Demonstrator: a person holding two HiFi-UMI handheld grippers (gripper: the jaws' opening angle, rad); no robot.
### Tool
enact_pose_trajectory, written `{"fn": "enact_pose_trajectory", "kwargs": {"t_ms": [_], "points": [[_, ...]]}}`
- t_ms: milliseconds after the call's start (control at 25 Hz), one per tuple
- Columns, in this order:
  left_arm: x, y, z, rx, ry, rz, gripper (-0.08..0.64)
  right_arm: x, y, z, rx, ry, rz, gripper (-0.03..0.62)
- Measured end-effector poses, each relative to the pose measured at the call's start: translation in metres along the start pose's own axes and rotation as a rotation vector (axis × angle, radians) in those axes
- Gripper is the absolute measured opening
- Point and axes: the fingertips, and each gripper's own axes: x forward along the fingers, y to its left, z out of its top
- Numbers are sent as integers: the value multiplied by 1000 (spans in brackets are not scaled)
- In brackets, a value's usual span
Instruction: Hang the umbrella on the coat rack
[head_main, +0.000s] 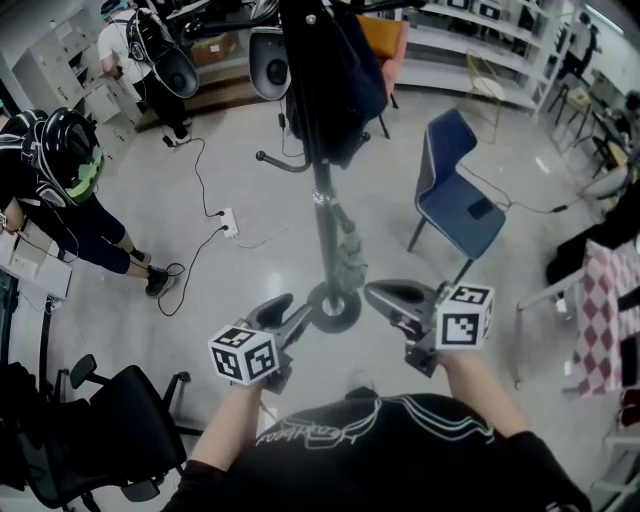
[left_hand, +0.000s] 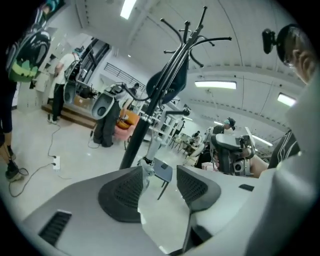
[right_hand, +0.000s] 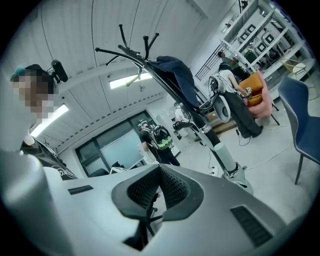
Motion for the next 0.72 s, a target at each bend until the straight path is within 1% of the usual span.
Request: {"fn": "enact_pose_trajectory", "kwargs": {"t_ms": [80,160,200,280,320,360,400,480,560,640,720], "points": [[-20,-9,13,44,-36,17,159,0,13,-5,-6,-9,-1,11],[-39,-25,26,88,-75,2,117,-1,26,-9,-12,-17,-2,11],[-49,-31,31,122,-89,3,99,-1,31,-12,-16,-23,-5,11],[-65,-41,40,218,-102,32,41,-3,42,-16,-24,-39,-14,11],[-73,-48,43,261,-109,34,23,-4,49,-18,-26,-48,-16,11],[-81,-58,47,288,-123,17,14,-5,55,-20,-27,-55,-19,11],[-90,-70,51,301,-143,-15,9,-7,62,-23,-28,-62,-22,11],[-106,-94,57,301,-174,-85,9,-11,77,-29,-39,-69,-33,11],[-120,-115,60,298,-185,-139,5,-14,93,-35,-69,-71,-50,11],[-134,-129,61,284,-189,-178,-2,-17,109,-38,-99,-88,-63,11],[-146,-139,63,270,-192,-202,-2,-23,126,-36,-126,-131,-71,11]]}}
